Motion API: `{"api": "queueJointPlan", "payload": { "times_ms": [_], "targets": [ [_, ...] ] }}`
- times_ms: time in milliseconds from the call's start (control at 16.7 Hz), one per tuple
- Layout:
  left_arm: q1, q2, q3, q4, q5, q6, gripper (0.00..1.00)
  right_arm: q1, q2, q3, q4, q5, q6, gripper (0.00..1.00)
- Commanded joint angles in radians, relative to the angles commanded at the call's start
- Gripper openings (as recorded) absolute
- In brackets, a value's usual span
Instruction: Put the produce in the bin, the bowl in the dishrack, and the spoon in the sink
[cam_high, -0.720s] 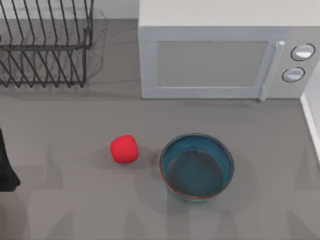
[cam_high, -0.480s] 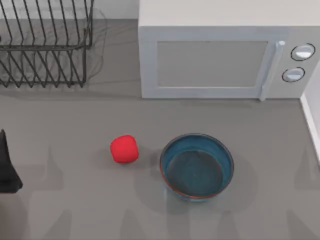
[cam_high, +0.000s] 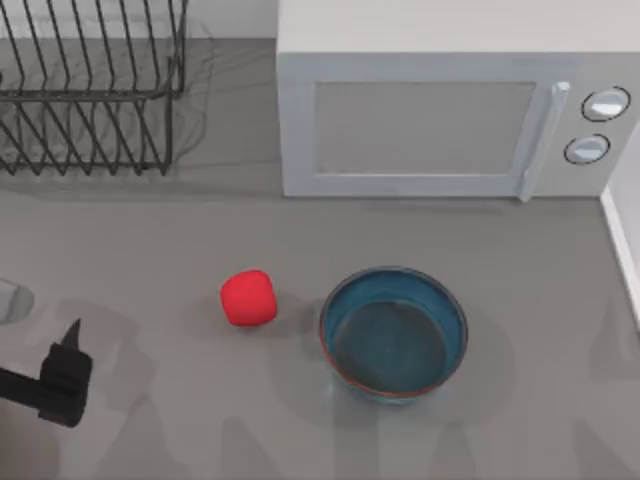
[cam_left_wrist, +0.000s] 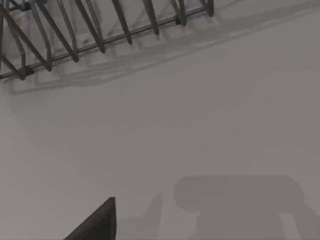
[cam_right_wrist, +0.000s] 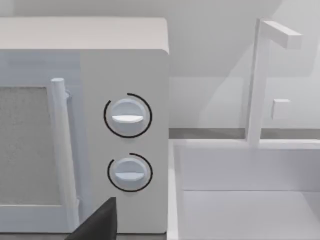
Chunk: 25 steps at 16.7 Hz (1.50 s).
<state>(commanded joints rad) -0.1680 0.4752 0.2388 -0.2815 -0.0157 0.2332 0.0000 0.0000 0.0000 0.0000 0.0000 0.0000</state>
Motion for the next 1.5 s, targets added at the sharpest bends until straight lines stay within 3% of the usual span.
{"api": "queueJointPlan", "payload": {
  "times_ms": [540, 960, 1260, 1500],
  "targets": [
    [-0.235, 0.720, 0.646, -0.362, 0.025, 0.250, 1.00, 0.000, 0.000, 0.000, 0.000, 0.000, 0.000, 1.00],
    [-0.350, 1.259, 1.112, -0.644, 0.032, 0.395, 1.00, 0.000, 0.000, 0.000, 0.000, 0.000, 0.000, 1.00],
    [-0.387, 1.516, 1.288, -0.788, 0.022, 0.450, 1.00, 0.000, 0.000, 0.000, 0.000, 0.000, 0.000, 1.00],
    [-0.392, 1.563, 1.316, -0.816, 0.019, 0.458, 1.00, 0.000, 0.000, 0.000, 0.000, 0.000, 0.000, 1.00]
  ]
}}
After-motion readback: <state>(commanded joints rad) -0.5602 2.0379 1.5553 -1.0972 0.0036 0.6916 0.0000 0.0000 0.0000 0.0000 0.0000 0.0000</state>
